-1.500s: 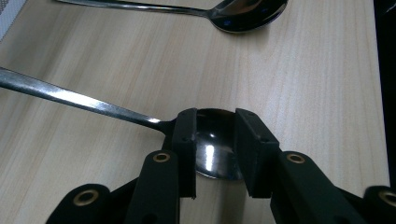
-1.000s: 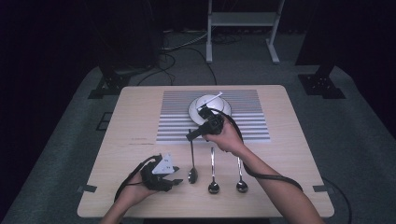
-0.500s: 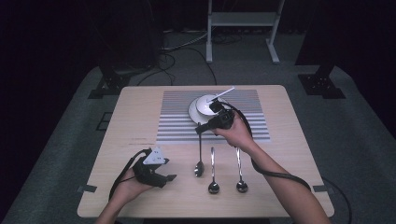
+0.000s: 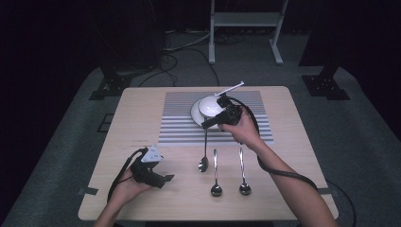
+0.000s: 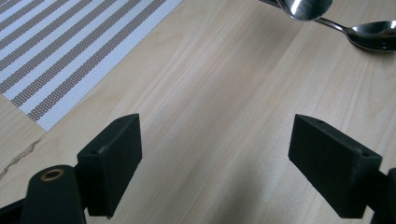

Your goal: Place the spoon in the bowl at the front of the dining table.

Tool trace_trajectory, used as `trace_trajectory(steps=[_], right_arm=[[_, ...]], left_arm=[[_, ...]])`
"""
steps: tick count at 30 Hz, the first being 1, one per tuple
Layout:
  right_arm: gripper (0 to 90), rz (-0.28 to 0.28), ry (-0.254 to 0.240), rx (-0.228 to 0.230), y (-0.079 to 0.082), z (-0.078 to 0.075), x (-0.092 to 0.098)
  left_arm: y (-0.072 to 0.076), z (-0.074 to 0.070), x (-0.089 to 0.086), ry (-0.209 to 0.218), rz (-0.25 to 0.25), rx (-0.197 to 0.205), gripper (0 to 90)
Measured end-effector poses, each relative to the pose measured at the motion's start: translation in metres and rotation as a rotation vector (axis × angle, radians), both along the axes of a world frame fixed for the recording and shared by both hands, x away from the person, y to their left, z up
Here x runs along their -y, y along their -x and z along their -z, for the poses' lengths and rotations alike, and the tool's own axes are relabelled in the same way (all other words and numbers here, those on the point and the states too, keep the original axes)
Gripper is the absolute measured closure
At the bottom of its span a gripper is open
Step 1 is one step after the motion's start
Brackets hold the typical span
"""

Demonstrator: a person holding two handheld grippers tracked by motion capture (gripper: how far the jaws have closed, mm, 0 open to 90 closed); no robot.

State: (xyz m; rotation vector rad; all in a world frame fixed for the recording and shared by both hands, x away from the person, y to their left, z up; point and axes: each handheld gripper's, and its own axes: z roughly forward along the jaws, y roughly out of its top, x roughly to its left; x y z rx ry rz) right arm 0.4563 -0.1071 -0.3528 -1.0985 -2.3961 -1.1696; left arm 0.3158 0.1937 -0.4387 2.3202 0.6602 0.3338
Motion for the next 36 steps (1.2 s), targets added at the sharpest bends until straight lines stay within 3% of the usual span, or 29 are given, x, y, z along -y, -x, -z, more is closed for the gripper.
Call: trace_trajectory(steps=[13, 36], right_arm=[[88.6, 0.041, -0.005, 0.010, -0.007, -0.004, 0.010], [88.6, 0.108, -0.019, 0.013, -0.025, -0.011, 0.021]], left_arm=[[-0.003, 0.001, -0.005, 0.018, -0.040, -0.009, 10.0], [-0.004, 0.001, -0.007, 0.033, -0.041, -0.013, 9.9]])
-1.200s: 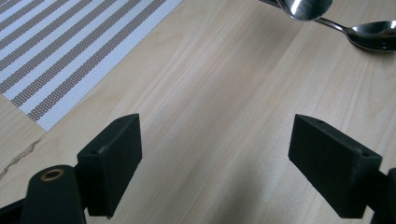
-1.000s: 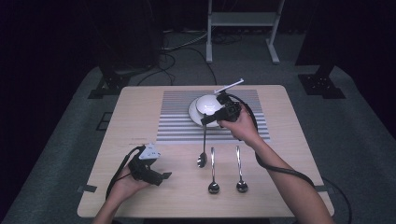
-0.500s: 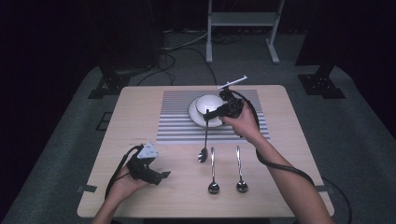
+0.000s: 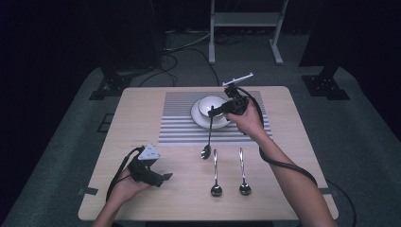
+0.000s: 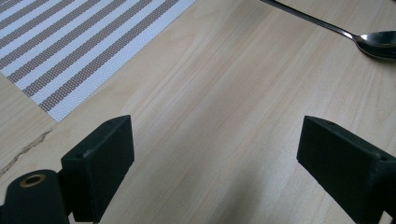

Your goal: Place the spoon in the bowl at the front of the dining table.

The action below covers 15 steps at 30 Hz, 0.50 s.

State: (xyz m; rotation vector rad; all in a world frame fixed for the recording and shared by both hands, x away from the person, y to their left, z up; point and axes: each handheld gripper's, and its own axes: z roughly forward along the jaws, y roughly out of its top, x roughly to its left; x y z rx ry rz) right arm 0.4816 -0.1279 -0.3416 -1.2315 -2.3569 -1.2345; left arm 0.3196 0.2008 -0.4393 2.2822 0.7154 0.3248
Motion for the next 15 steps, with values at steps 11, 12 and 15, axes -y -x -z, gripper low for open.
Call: trace_trajectory(steps=[11, 12, 15], right_arm=[[88.7, 0.033, 0.002, 0.009, -0.009, -0.007, 0.004], [88.7, 0.035, 0.003, 0.010, -0.010, -0.007, 0.005], [88.6, 0.044, 0.004, 0.010, -0.012, -0.009, 0.006]], left_arm=[[-0.001, 0.000, -0.001, -0.007, 0.002, -0.001, 9.9], [-0.001, 0.001, -0.001, -0.006, 0.001, -0.002, 9.9], [-0.001, 0.001, -0.001, -0.005, 0.003, -0.002, 9.9]])
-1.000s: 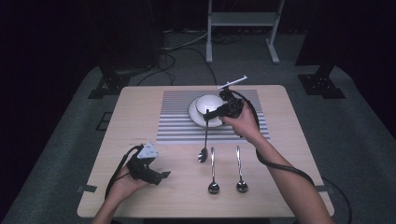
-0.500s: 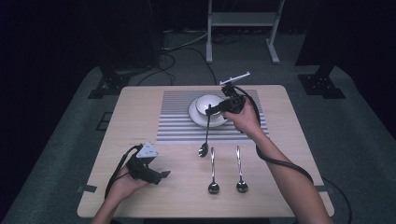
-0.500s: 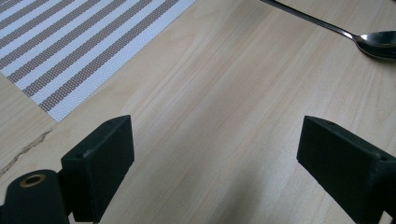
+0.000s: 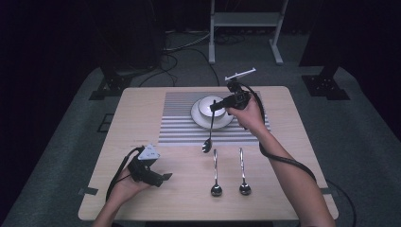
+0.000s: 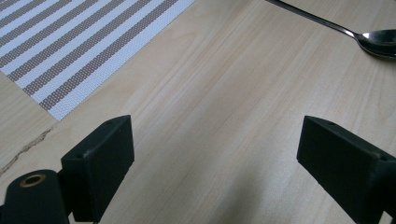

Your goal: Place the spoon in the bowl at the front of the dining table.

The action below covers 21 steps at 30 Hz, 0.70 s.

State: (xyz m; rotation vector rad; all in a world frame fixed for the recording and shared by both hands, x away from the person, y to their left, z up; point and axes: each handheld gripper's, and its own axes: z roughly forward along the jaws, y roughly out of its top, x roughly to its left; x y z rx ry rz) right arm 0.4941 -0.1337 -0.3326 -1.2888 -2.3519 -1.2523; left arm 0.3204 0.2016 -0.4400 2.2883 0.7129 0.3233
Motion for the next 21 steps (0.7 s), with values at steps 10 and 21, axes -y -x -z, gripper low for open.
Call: trace_trajectory(steps=[10, 21], right_arm=[[88.7, 0.028, -0.004, 0.006, -0.007, -0.005, 0.005], [88.6, 0.059, -0.001, 0.013, -0.018, -0.006, 0.006]], left_arm=[[-0.001, 0.001, -0.001, -0.004, -0.007, -0.001, 9.9], [-0.001, 0.001, -0.001, -0.009, 0.000, 0.001, 9.9]])
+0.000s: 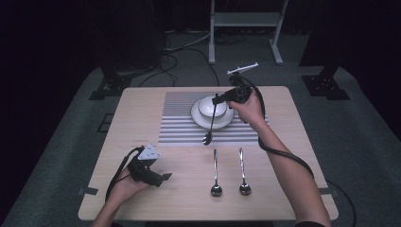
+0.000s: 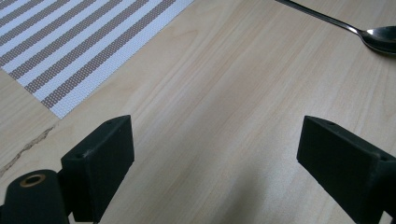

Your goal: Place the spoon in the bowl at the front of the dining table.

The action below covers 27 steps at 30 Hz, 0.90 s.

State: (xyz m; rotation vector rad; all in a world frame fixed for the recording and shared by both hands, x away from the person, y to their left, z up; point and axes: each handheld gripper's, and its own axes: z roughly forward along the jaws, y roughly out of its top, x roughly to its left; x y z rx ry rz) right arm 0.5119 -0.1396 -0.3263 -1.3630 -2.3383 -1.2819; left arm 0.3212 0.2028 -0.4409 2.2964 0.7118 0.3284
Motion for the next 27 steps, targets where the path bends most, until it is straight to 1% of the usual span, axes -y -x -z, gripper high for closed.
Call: trace_trajectory(steps=[2, 13, 19, 27], right_arm=[[88.7, 0.011, -0.006, -0.004, -0.003, -0.001, 0.001], [88.6, 0.050, -0.006, 0.011, -0.012, -0.009, 0.005], [88.6, 0.075, -0.017, 0.005, -0.017, -0.010, 0.010], [88.6, 0.112, -0.019, 0.011, -0.027, -0.015, 0.015]], left_arm=[[0.000, 0.000, 0.000, 0.002, 0.000, 0.000, 9.9], [0.000, -0.001, -0.001, 0.003, -0.004, -0.001, 9.9], [0.000, 0.000, 0.000, 0.012, -0.004, -0.001, 9.9], [0.000, 0.001, -0.001, 0.005, -0.006, 0.000, 9.9]])
